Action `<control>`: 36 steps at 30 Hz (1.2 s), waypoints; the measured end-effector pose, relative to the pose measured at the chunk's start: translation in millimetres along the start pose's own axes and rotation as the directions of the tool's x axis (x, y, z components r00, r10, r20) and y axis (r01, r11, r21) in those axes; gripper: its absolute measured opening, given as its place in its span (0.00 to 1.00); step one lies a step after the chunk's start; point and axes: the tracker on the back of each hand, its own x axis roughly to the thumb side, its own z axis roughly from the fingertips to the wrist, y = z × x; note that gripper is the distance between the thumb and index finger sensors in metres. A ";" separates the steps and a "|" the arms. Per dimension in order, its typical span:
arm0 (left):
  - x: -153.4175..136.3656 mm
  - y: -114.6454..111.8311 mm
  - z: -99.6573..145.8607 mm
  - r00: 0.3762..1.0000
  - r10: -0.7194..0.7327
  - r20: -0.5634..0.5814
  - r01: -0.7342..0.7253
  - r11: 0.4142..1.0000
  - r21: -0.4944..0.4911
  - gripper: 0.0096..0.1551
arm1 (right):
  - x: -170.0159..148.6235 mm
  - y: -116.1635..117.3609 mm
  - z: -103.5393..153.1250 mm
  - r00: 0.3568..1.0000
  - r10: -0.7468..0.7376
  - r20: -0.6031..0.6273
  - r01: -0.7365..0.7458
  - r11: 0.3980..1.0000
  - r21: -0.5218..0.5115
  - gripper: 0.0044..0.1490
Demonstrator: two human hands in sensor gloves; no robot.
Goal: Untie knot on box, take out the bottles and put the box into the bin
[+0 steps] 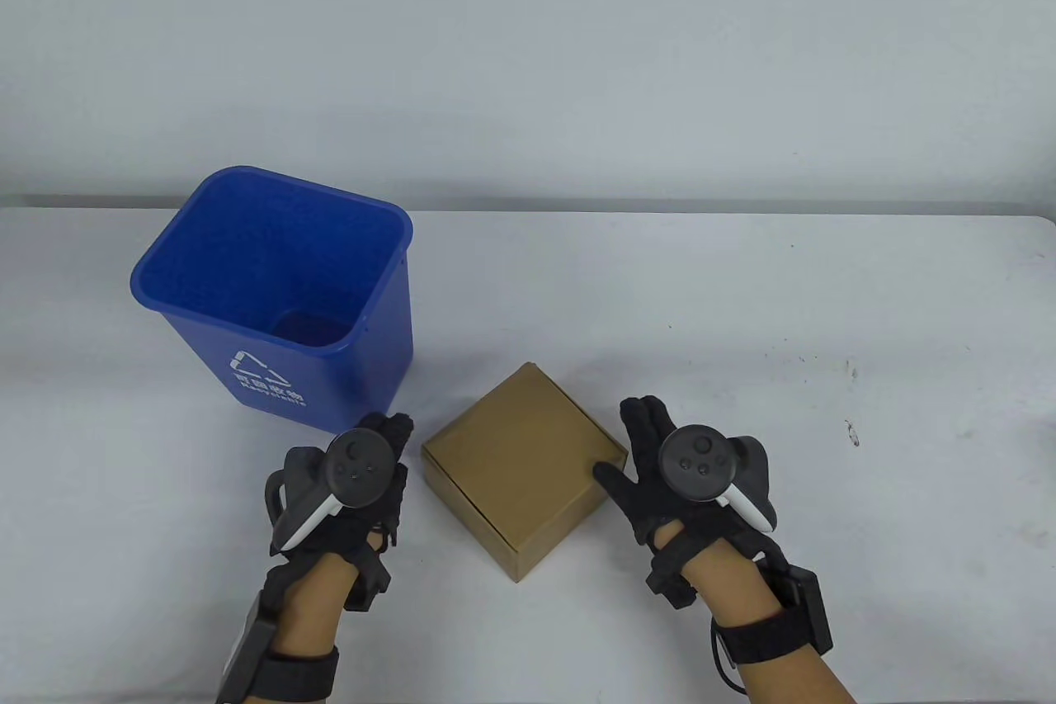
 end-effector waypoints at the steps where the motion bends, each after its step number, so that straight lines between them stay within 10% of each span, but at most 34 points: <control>1: -3.3 -1.6 -0.7 1.000 0.015 0.007 -0.015 1.000 -0.009 0.33 | -4.1 -2.3 -0.5 1.000 -0.004 -0.021 0.004 1.000 -0.022 0.51; 10: 18.1 -10.2 7.4 0.976 0.047 0.215 0.025 0.946 -0.322 0.24 | -8.2 -18.4 4.9 0.996 -0.068 -0.053 0.066 0.997 -0.041 0.43; 20: -9.6 -4.2 5.7 0.999 0.013 0.035 -0.006 0.984 -0.179 0.29 | -6.2 -19.1 8.1 0.992 0.030 -0.119 -0.026 0.999 0.031 0.38; 36: 23.9 -34.8 -1.7 0.985 -0.068 0.160 0.100 0.974 -0.203 0.33 | 4.9 33.2 5.0 0.976 0.212 0.038 -0.199 0.818 0.539 0.39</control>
